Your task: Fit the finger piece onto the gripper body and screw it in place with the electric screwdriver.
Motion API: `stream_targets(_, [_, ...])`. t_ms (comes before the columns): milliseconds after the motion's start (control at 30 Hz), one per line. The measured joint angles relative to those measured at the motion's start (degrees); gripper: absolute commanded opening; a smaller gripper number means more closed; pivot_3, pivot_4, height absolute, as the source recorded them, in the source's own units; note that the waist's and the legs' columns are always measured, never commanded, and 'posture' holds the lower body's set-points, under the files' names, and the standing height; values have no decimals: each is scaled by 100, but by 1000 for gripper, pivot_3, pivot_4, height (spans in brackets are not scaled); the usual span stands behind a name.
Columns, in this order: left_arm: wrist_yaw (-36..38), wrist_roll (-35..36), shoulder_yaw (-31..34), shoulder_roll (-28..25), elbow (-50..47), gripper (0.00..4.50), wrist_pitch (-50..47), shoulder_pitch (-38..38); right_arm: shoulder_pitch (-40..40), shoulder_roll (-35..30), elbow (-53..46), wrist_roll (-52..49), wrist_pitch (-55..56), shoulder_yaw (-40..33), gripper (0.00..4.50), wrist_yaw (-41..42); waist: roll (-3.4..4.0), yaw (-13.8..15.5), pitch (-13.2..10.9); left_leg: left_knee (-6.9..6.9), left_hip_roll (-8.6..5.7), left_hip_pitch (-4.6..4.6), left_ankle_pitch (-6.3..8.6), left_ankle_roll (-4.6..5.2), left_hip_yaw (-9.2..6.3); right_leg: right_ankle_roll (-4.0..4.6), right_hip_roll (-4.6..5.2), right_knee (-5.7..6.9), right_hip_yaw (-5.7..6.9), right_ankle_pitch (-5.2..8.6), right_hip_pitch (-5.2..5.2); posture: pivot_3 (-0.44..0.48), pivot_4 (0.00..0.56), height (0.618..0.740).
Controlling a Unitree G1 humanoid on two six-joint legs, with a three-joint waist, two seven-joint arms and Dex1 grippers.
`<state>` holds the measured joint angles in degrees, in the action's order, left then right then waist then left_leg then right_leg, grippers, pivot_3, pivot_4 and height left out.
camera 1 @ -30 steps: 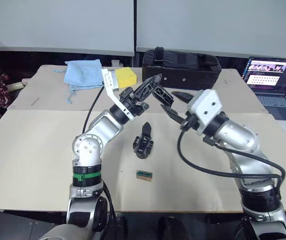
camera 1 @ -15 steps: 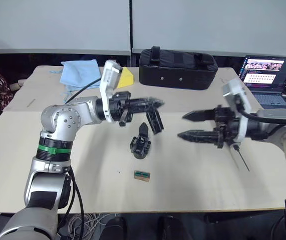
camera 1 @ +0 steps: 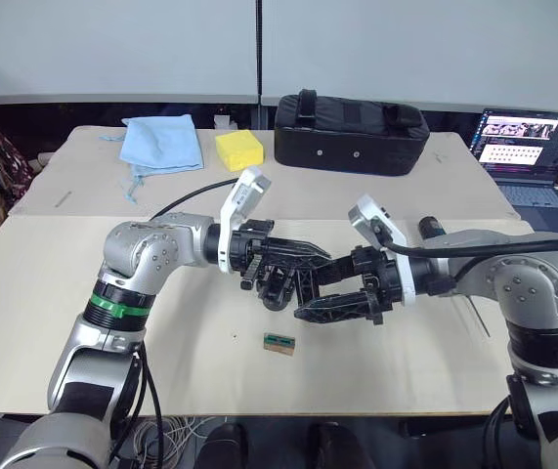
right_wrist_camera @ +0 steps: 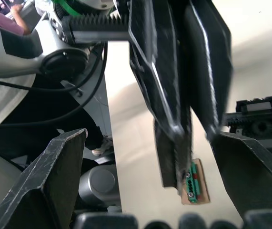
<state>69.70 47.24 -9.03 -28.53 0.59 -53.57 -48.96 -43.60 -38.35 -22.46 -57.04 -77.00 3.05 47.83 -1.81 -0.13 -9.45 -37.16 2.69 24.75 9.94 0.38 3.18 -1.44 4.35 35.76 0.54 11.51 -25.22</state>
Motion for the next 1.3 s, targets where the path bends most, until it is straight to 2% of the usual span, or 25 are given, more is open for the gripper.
stream_targets(33, [-3, -5, 1, 21, -23, 0, 11, 21, 0, 7, -18, -41, -22, -4, 3705, -60, 0, 2, 0, 0, 1, 0, 0, 0, 0, 0, 0, 0, 0, 0, 0, 0, 150, 740])
stream_targets(167, [-38, -6, 7, 121, -131, 0, 12, 149, 4, 7, -88, -99, -90, -10, 2303, -200, 0, 4, 0, 0, 0, 0, 0, 0, 0, -1, 0, 0, 0, 0, 0, 0, 150, 740])
stream_targets(267, [3, -17, 7, 124, -214, 0, 28, 174, 45, 4, -104, -114, -93, -40, 1086, -345, 0, 4, 0, 0, 1, -1, 0, 0, 0, -1, -1, 0, 0, 0, 0, 0, 150, 740])
stream_targets(300, [16, -19, 6, 125, -218, 0, 40, 174, 45, 0, -104, -113, -93, -43, 956, -354, 0, 3, 0, 0, 1, -1, 0, 0, 0, -1, -1, 0, 0, 0, 0, 0, 150, 740])
stream_targets(333, [28, -48, 3, 135, -219, 0, 83, 174, 44, -26, -118, -111, -88, -49, 542, -364, 0, 4, 0, 0, 1, -1, 0, 0, 0, -1, -1, 0, 0, 0, 0, 0, 150, 740])
stream_targets(367, [51, -65, 4, 139, -219, 0, 108, 174, 46, -38, -156, -104, -80, -47, 414, -366, 0, 4, 0, 0, 1, -1, 0, 0, 0, -1, -2, 0, 0, 0, 0, 0, 150, 740])
stream_targets(533, [56, -89, 55, 264, -212, 0, 242, 250, 187, -152, -348, -81, 66, -99, 415, -364, -1, 14, 0, 0, 0, 0, 0, 0, 0, -2, -1, -1, 0, 1, 1, 0, 150, 740])
stream_targets(700, [324, -40, 55, 166, -243, 0, 342, 361, 379, -113, -516, -51, 327, -48, 415, -357, -1, -8, 0, 0, 2, -2, 0, 0, 0, -2, -3, 1, 0, 1, 0, 0, 150, 740])
stream_targets(733, [367, 2, 90, 148, -229, 933, 349, 362, 397, -87, -521, -66, 391, -44, 414, -324, -1, -8, 0, 0, 3, -2, 0, 0, -1, -2, -4, 1, 0, 1, 0, 0, 150, 740])
stream_targets(833, [314, 15, 632, 20, 5, 2207, 513, 236, 519, -98, -518, -188, 414, -44, 414, -152, -4, -10, -2, -1, 4, -2, 0, 0, -2, -1, -5, 2, 2, 1, 0, 0, 150, 740])
stream_targets(967, [504, -76, 940, -145, 118, 4246, 998, 158, 556, -96, -517, -217, 650, -154, 414, -93, -5, 2, -3, 0, 2, -1, 0, 0, -1, -2, -2, -2, 2, 2, 1, 0, 150, 740])
stream_targets(1000, [635, -213, 986, -233, 238, 4500, 1310, 161, 635, -115, -548, -196, 799, -187, 414, -26, -6, 11, -3, 0, 2, -1, 0, 0, -1, -2, -2, -3, 3, 2, 2, 0, 150, 740])
stream_targets(1100, [1038, -885, 1228, -876, 971, 4500, 2545, 220, 1197, -231, -743, 161, 1457, -257, 414, 130, -7, 4, -4, 4, 4, -2, 0, 0, 2, 5, -4, -3, 4, 5, -2, 0, 150, 740])
stream_targets(1167, [1242, -1446, 1376, -1280, 1602, 4500, 3646, 469, 1738, -206, -789, 729, 2341, -321, 414, 255, -5, 3, -3, 11, 4, -10, 0, 0, 6, 6, -2, -2, 3, 7, 1, 0, 150, 740])
stream_targets(1300, [1418, -2053, 1428, -1395, 2518, 4500, 4779, 1097, 2129, -79, -613, 1435, 3391, -376, 414, 311, -9, 33, -5, 5, 6, -2, 0, 0, 9, 6, 2, -2, 6, 6, -3, 0, 150, 740])
